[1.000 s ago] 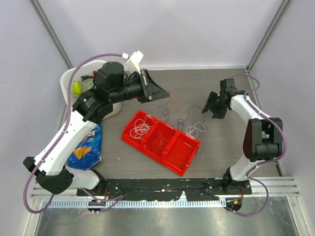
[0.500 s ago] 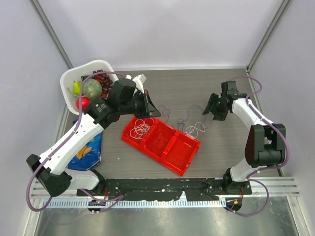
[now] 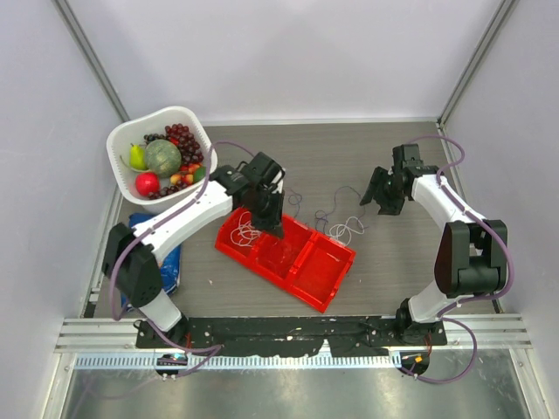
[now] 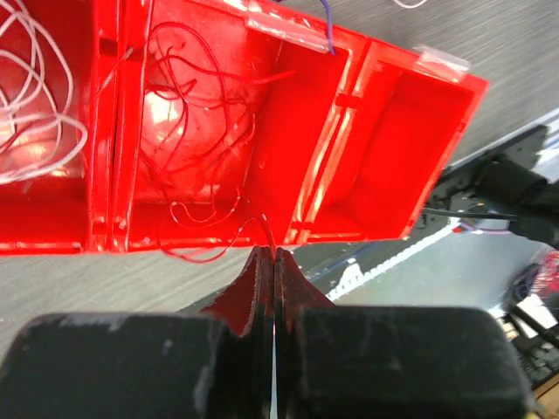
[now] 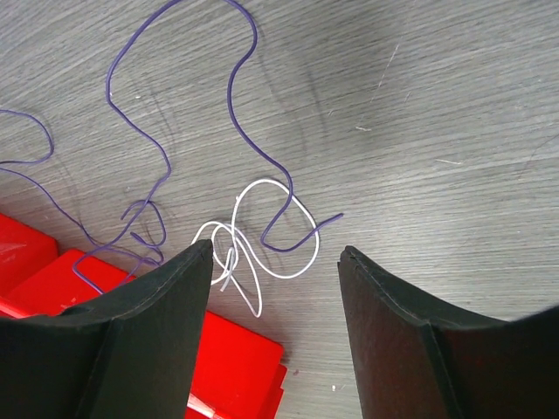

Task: Untangle the cables

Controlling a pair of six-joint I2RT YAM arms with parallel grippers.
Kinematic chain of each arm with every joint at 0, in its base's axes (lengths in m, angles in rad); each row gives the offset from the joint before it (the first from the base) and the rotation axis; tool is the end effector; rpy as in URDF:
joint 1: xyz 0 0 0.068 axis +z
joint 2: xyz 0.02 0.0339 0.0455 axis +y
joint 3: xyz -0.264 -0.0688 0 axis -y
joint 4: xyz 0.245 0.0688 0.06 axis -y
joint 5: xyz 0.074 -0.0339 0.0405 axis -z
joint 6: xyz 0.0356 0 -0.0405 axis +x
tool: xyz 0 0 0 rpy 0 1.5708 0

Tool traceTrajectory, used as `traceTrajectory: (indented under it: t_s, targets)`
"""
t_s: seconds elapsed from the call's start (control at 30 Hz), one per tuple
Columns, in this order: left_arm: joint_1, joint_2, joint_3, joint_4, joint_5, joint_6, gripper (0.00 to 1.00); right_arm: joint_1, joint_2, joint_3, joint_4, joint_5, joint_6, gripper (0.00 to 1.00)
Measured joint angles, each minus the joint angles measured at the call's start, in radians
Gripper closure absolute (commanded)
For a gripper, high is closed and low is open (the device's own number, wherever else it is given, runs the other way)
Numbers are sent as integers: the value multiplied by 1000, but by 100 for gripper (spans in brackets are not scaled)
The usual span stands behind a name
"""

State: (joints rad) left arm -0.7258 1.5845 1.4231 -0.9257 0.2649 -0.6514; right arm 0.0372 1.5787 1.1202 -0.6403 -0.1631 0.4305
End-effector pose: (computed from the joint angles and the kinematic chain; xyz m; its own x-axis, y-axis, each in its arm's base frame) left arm 0.2373 -0.2230 0.3014 -0.9702 0.0786 -0.2293 0.1804 0.8661 -0.4663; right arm 0.3175 0.0176 0.2257 -0.8549 0.3803 -0.3528 0.2710 0.9074 0.3212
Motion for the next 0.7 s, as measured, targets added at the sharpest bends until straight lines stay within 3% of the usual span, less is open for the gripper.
traceTrajectory:
  t_s: [0.43,0.47,0.6,0.7]
  targets:
    - [-74,281,101,-41,-48,170,99,0,0,0,-32,-15,-10,36]
    - [-76,286,110,-41,-48,178,95,0,0,0,-34,-15,-11,36]
    - [-85,291,162,-51,-56,218,52,0,10,16,-42,-16,-13,36]
    - [-84,288,194,-59,-70,240,34,0,32,41,-42,-16,-16,36]
